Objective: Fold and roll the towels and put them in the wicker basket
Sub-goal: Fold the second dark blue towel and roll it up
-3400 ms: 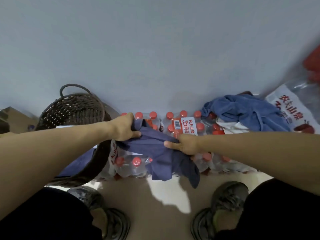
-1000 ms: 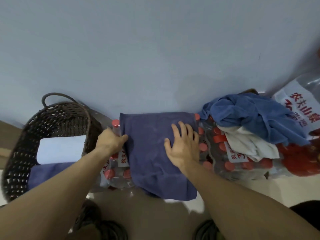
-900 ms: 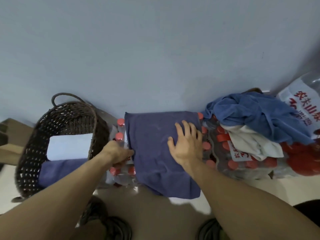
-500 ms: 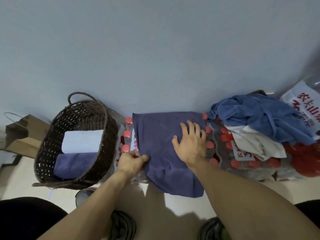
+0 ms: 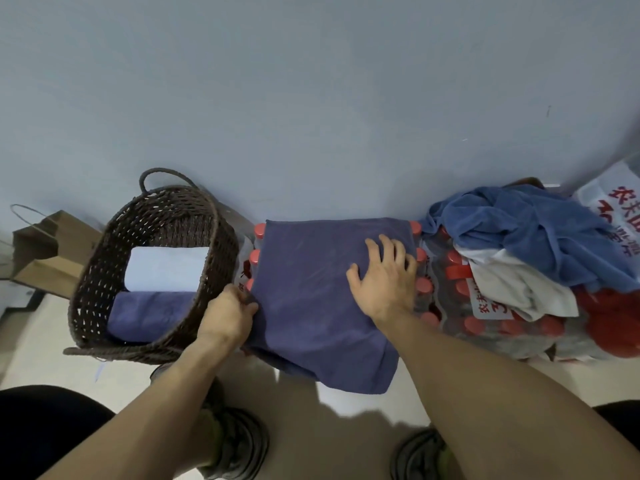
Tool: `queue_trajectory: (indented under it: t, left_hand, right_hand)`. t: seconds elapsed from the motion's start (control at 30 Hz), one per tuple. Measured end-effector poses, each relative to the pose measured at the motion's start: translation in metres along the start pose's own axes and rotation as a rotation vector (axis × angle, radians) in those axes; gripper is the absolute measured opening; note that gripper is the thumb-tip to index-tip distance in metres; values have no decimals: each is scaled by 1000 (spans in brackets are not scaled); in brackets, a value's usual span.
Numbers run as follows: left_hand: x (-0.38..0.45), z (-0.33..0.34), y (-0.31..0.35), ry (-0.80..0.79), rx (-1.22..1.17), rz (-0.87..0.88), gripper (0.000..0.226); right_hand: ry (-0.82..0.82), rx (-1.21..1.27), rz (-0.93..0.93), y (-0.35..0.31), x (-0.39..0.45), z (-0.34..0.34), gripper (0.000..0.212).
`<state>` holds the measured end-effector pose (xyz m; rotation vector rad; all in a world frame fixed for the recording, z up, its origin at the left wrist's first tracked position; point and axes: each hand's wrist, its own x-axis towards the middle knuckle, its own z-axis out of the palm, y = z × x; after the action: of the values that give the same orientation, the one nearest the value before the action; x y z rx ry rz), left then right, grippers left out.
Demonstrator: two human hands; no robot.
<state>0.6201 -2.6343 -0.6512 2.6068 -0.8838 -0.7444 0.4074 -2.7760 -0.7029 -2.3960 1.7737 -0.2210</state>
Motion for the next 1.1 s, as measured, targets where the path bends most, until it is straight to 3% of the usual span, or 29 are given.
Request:
queue_trajectory:
  t: [0.1,0.17,0.23,0.3,0.5,0.63,0.73,0.83,0.93,1.0,1.1]
  left_hand:
    - [-5,16,16,219,30,72,26]
    - [-11,30,31,307,-17,291,35]
    - [-3,44,44,245,1,516,43]
    - [17,52,56,178,77,617,52]
    - [74,57,46,117,324,610,63]
    - [80,56,58,99,354,518,64]
    - [70,53,80,246,284,476,63]
    - [39,74,101,265,169,768,60]
    - [6,113,114,64,268,969,62]
    - [1,131,110,-26,350,947,60]
    - [3,135,105,-41,336,939,59]
  right_hand:
    - [-1,6,-1,0,0,0,62]
    - [2,-1,-8,0,-1,0,61]
    - [13,-10,-19,1,-1,1,61]
    - [14,-25,-35,3,0,2,62]
    - [-57,-14,-67,8,3,5,68]
    - [-108,328,-37,15,11,-1,58]
    - [62,574,71,28,3,-16,40]
    - [240,464,235,32,-19,-23,32]
    - [71,383,419,26,-34,-30,40]
    - [-59,341,411,26,-40,-34,37]
    - [-191,374,365,29,-40,-47,28]
